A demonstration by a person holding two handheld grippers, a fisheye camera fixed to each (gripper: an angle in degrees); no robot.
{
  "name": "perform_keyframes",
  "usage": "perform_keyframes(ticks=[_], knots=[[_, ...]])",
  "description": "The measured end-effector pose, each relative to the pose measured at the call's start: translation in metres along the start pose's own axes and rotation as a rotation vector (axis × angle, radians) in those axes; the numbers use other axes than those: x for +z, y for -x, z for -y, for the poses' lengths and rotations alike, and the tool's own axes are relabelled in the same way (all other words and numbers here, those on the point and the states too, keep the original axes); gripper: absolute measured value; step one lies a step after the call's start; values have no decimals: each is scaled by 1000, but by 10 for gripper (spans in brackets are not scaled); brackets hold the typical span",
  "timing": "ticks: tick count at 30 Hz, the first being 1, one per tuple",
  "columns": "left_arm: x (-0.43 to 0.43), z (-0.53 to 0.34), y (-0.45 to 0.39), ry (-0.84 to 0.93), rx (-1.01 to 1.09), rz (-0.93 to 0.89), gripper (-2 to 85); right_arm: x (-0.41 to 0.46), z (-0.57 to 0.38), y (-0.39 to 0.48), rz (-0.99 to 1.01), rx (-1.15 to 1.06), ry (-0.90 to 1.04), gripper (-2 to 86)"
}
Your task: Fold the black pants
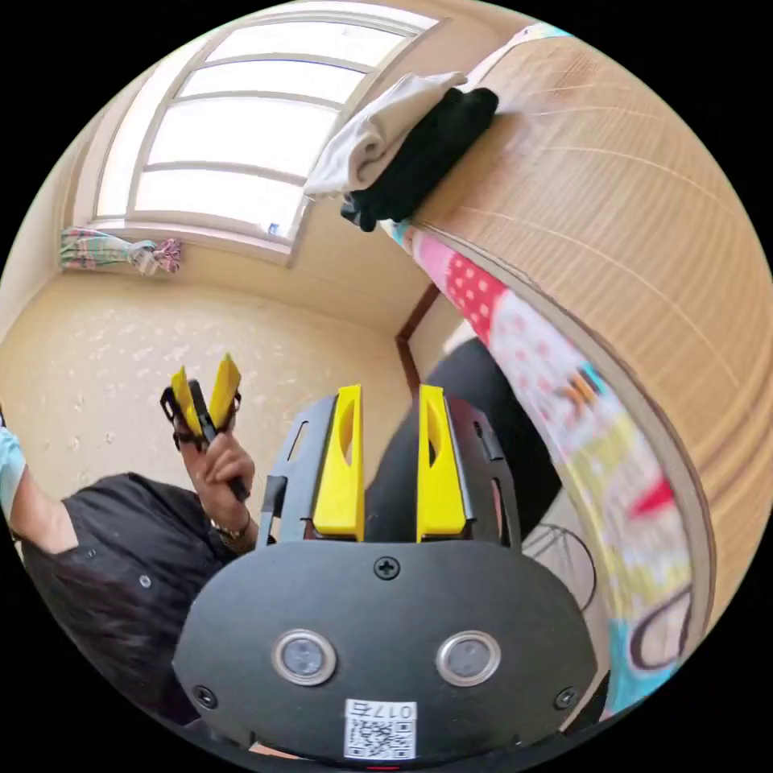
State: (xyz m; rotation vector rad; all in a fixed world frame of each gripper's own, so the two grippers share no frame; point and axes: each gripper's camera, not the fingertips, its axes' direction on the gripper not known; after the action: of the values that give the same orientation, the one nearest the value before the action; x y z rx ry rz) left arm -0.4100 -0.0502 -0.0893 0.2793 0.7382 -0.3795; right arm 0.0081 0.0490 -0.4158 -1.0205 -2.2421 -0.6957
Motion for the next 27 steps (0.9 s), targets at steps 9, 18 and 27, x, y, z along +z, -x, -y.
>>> perform_keyframes(ticks=[9,18,27], knots=[[181,-23,-178,147,726,421,10,-204,-248,86,-1448,80,-723,61],[262,-36,-211,218,405,-218,-4,-318,-318,-28,-1331,838,-876,128],[291,-58,-202,361,340,-270,-8,-286,-160,70,-627,-121,-1030,9]])
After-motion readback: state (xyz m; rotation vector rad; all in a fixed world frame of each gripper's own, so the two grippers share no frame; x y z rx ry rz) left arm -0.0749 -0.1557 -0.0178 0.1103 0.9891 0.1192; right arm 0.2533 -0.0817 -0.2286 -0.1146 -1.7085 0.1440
